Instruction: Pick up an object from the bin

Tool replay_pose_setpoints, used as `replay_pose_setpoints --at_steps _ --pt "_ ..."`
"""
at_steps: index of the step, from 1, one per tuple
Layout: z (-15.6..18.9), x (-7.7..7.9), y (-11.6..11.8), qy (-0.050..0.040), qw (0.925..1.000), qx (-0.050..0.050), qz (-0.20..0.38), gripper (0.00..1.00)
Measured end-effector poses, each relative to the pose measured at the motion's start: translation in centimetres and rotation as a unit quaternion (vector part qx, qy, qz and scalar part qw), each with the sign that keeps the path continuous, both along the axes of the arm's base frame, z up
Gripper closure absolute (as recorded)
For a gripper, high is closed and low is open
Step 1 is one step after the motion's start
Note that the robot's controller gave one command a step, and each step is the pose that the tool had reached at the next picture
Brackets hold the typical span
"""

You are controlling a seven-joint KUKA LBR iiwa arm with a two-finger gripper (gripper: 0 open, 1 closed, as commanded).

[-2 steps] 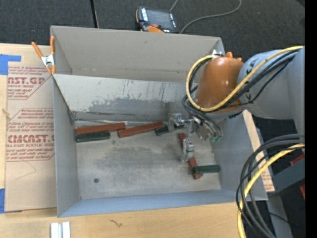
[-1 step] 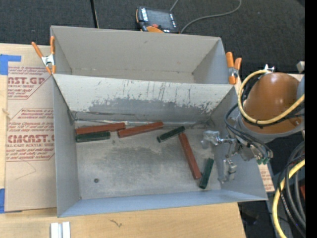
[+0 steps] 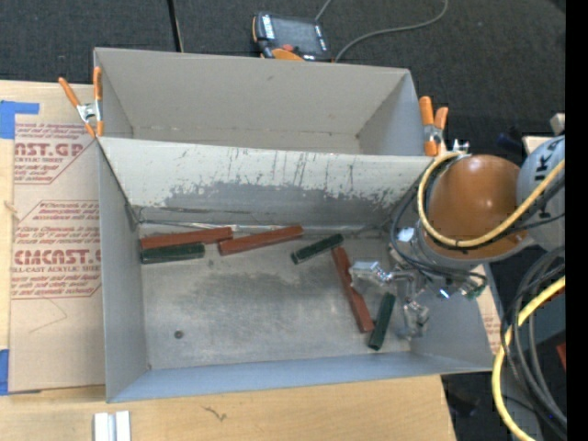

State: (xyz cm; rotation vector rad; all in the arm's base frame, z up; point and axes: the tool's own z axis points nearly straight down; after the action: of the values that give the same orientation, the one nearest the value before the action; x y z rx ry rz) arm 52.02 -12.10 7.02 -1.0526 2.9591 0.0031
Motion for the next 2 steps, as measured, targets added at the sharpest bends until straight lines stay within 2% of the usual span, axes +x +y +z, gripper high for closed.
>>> replay_pose_setpoints --at_steps 1,2 --pt "0.2 0.1 0.0 -0.0021 1.0000 0.000 -0.001 1.00" --pt "11.2 3.6 3.3 -0.0058 1.0000 -0.001 0.000 1.00"
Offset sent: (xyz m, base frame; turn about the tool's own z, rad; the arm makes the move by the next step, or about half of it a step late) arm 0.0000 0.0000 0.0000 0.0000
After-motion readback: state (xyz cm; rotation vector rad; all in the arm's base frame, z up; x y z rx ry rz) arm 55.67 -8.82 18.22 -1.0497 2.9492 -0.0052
